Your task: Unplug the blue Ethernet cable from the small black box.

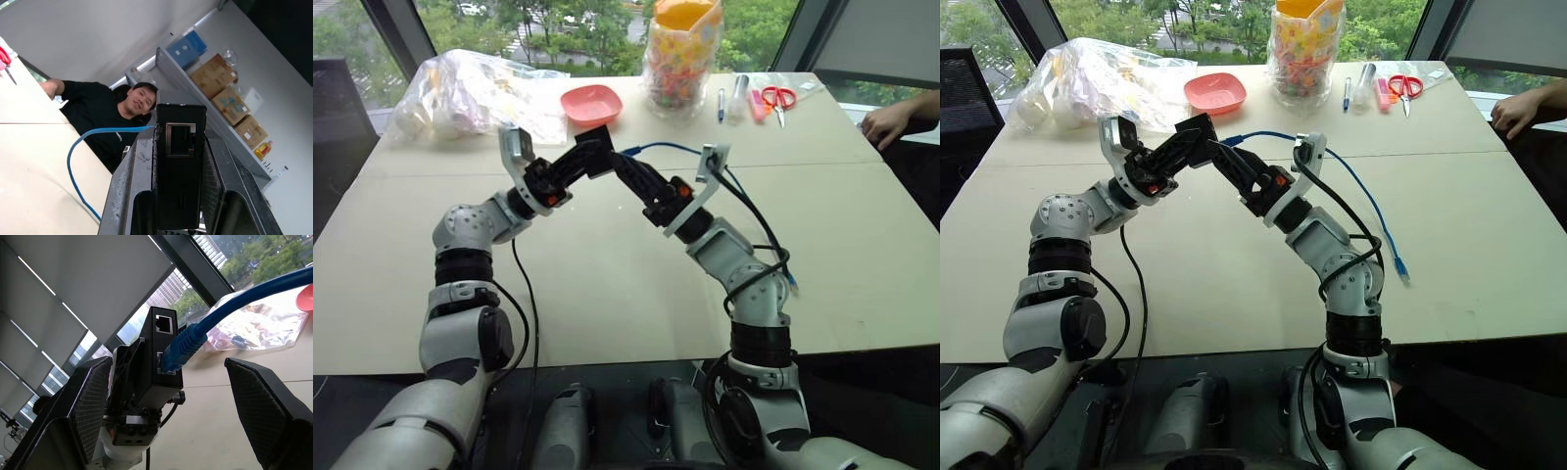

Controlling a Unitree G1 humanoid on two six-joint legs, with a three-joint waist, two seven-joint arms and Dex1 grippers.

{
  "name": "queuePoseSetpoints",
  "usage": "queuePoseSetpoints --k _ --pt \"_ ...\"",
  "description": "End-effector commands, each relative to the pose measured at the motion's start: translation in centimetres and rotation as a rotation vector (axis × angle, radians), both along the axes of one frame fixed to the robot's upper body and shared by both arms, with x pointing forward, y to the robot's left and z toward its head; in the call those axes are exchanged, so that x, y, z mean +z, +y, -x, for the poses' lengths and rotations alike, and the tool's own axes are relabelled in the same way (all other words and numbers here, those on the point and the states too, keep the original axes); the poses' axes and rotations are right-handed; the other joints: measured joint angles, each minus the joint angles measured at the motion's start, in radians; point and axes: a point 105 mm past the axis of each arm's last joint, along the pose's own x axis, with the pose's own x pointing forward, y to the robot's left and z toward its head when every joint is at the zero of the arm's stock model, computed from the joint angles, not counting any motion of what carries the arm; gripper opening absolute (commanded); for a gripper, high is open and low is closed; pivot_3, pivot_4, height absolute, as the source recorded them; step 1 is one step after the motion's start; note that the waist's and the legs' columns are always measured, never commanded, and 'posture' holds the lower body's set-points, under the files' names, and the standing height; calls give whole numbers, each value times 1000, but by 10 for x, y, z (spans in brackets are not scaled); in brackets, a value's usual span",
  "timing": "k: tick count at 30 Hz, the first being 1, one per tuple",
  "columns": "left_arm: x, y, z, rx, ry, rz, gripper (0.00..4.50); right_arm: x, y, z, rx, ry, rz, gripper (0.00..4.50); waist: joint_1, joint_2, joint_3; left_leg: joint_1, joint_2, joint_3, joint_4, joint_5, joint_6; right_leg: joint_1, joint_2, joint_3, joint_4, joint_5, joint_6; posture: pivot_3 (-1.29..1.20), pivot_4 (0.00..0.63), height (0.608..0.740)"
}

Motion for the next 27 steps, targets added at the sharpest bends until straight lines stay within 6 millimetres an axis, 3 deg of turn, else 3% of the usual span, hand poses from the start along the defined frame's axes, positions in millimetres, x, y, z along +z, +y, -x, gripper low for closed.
queuePoseSetpoints --k 1,6,15,21,23,27 --pt "9 0 5 -8 -39 16 505 15 4 4 20 -45 -56 2613 0 0 0 0 0 0 0 0 0 0 0 0 0 0 0 0 150 740" --pt "9 0 6 -9 -37 17 505 21 2 5 27 -46 -121 56 0 0 0 0 0 0 0 0 0 0 0 0 0 0 0 0 150 740" --pt "10 1 6 0 -38 12 505 18 5 7 49 -30 -132 56 1 0 0 0 0 0 0 0 0 0 0 0 0 0 0 0 150 740" --pt "14 34 3 105 -54 -17 505 17 -43 -26 -173 -7 -106 56 -3 0 0 0 0 0 0 0 0 0 0 0 0 0 0 0 150 740" --pt "15 49 1 155 -58 -24 505 27 -59 -35 -219 -47 -62 56 -1 0 0 0 0 0 0 0 0 0 0 0 0 0 0 0 150 740" --pt "16 56 -3 210 -73 -42 505 49 -76 -45 -255 -145 55 56 3 0 0 -1 -1 0 0 0 0 -1 -1 0 -1 0 0 0 150 740"
